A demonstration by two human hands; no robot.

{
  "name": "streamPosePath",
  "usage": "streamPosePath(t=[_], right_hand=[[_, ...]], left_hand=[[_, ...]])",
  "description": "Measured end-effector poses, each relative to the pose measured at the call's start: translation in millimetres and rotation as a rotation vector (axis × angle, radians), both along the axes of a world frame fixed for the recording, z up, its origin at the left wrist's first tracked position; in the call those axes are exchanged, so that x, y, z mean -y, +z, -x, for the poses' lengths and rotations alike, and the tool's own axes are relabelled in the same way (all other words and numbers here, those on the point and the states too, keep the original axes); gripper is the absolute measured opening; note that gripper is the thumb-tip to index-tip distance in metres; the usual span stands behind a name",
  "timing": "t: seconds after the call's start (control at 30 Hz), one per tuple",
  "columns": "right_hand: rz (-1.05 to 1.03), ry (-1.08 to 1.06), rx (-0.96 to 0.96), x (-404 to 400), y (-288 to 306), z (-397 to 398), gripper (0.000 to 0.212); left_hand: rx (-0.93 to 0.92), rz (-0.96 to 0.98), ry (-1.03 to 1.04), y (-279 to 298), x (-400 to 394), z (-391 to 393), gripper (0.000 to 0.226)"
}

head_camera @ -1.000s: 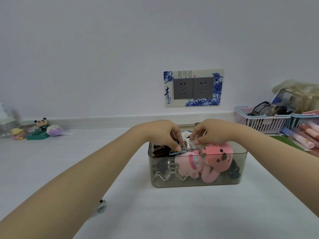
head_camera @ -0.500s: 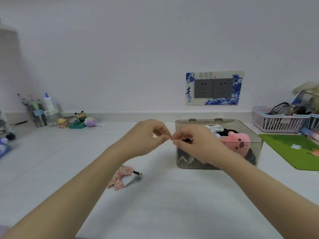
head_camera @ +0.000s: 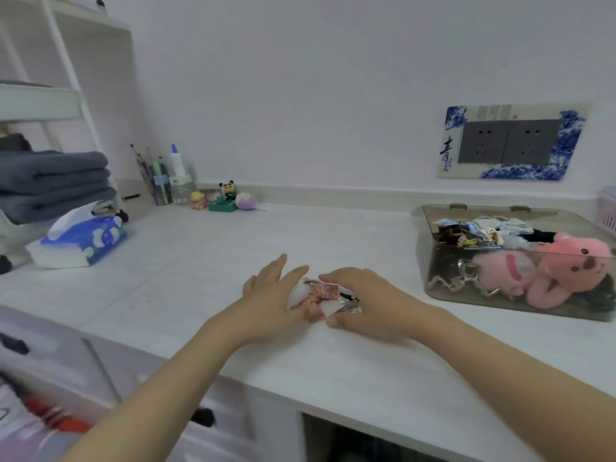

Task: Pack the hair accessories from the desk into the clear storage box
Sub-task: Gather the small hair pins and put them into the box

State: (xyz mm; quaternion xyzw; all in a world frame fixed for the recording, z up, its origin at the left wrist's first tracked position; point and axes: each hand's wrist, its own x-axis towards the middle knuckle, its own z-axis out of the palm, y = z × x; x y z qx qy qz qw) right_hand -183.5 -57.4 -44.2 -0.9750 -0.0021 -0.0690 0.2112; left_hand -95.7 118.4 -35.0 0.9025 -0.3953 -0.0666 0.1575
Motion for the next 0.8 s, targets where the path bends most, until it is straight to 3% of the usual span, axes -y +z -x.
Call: streamPosePath(t=[0.2, 0.3, 0.43, 0.67, 0.8], right_hand=[[0.079, 0.017, 0.009, -3, -11, -23, 0.061], [0.087, -0.005, 0.054, -1, -17, -31, 0.049], [0.014, -0.085, 0.202, 6, -25, -31, 0.033], [0.001, -0.143, 0.300, 11, -25, -31, 0.017], [-0.015, -0.205, 0.391, 10, -19, -29, 0.019]], left_hand=[[-0.069, 0.025, -0.020, -15, -6, -11, 0.074], [-0.160, 0.152, -0.077, -24, 3, -19, 0.075], [-0.139, 0.264, -0.112, -29, 14, -28, 0.069], [0.058, 0.414, -0.136, -24, 15, -21, 0.052], [0.313, 0.292, 0.029, -7, -9, -23, 0.047]])
